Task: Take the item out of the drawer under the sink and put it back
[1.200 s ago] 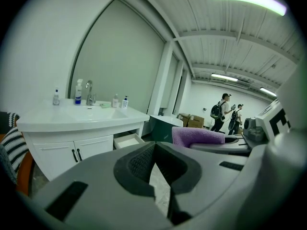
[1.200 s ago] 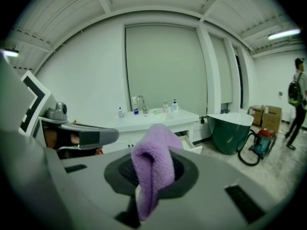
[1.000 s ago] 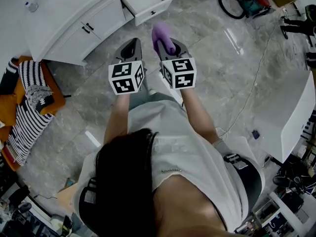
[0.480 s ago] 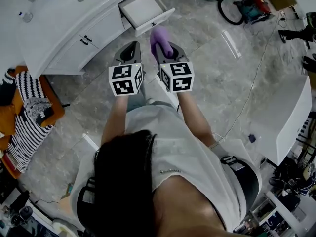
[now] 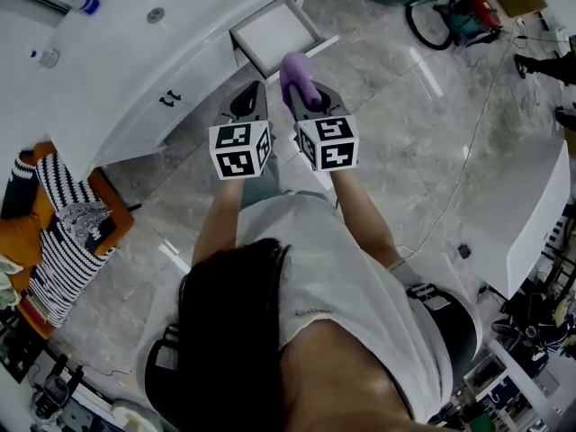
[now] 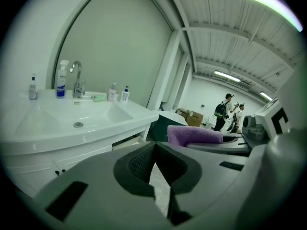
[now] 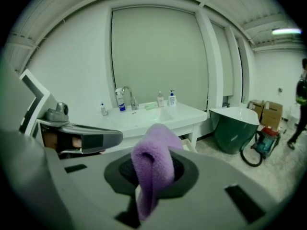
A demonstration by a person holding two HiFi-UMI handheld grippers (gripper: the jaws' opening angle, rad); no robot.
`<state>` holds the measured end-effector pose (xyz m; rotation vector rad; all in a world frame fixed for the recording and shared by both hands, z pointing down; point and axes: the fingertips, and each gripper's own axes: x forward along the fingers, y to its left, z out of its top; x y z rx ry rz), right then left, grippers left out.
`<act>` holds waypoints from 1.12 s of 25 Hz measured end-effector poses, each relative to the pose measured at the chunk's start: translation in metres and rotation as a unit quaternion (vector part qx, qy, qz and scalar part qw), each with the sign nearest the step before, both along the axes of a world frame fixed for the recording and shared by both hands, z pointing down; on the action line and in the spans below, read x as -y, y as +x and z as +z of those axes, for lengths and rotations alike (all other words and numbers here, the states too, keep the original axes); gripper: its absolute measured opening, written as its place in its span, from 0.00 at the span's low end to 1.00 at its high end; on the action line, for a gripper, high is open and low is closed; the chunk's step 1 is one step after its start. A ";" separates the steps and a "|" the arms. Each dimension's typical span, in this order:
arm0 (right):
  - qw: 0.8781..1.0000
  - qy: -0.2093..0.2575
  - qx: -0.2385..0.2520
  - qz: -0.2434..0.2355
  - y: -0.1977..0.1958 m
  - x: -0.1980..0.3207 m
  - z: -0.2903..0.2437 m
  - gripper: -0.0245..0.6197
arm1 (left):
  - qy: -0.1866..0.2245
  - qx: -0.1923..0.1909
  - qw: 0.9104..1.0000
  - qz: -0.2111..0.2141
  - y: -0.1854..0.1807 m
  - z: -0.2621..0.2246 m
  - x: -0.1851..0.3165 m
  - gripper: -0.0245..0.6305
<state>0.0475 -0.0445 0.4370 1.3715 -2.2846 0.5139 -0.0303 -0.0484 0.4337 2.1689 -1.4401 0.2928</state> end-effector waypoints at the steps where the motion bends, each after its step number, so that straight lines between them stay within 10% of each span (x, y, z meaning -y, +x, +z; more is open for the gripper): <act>1: 1.000 -0.002 -0.001 0.002 -0.003 0.008 0.000 0.12 | -0.002 -0.001 1.000 0.005 0.000 0.001 0.006 0.04; 28: 0.999 0.001 -0.031 0.038 -0.021 0.128 0.014 0.12 | -0.012 -0.006 0.999 0.034 -0.024 0.020 0.113 0.04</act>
